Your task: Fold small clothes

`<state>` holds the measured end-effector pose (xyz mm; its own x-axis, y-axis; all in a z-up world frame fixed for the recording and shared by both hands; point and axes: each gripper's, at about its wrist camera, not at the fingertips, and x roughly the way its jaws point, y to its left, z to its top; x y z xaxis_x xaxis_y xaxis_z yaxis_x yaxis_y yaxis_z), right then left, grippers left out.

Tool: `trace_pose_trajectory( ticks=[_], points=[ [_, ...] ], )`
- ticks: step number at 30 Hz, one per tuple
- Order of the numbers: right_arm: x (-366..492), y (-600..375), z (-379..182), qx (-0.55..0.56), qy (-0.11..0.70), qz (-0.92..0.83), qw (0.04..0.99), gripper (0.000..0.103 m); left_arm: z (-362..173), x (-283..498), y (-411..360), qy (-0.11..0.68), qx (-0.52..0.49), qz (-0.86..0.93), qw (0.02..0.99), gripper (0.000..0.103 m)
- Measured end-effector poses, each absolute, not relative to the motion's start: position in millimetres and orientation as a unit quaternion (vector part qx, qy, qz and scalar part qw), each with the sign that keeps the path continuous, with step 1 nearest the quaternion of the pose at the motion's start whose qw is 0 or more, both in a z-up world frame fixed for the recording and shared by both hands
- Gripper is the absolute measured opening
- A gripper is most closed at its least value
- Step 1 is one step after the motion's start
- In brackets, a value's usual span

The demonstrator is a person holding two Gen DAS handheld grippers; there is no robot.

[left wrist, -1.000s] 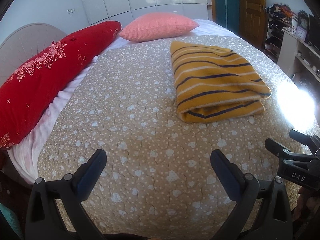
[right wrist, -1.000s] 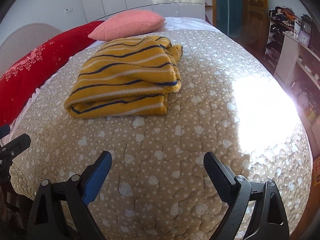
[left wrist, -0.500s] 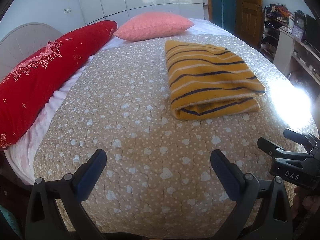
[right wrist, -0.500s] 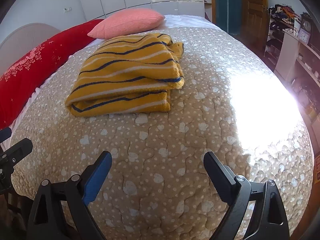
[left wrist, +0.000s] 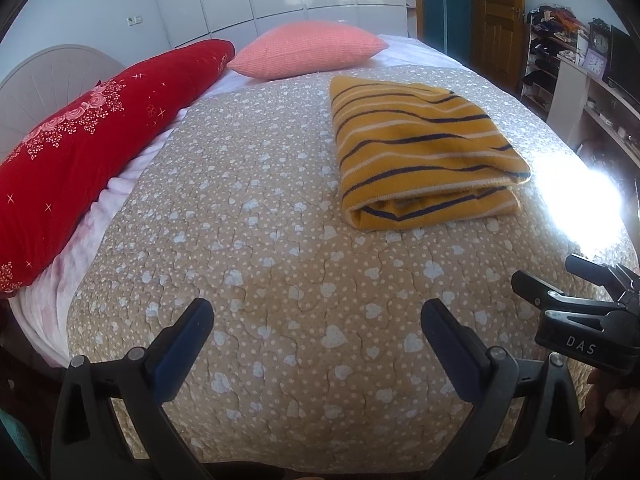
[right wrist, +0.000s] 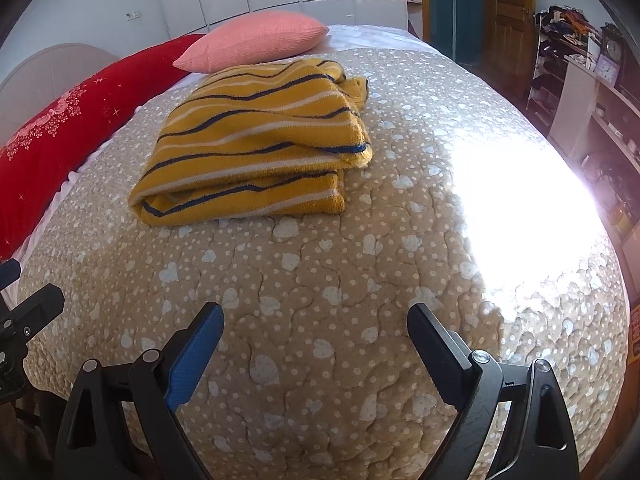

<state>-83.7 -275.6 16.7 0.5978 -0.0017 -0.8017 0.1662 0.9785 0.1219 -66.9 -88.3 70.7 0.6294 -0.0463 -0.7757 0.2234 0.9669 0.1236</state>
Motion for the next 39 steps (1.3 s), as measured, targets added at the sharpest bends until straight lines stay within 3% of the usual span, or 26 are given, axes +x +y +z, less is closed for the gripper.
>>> trace_pose_trajectory(
  ticks=[39],
  points=[
    [-98.6, -272.7, 12.5, 0.104, 0.443, -0.054, 0.889, 0.096, 62.5, -68.5, -86.2, 0.444, 0.089, -0.083, 0.888, 0.103]
  ],
)
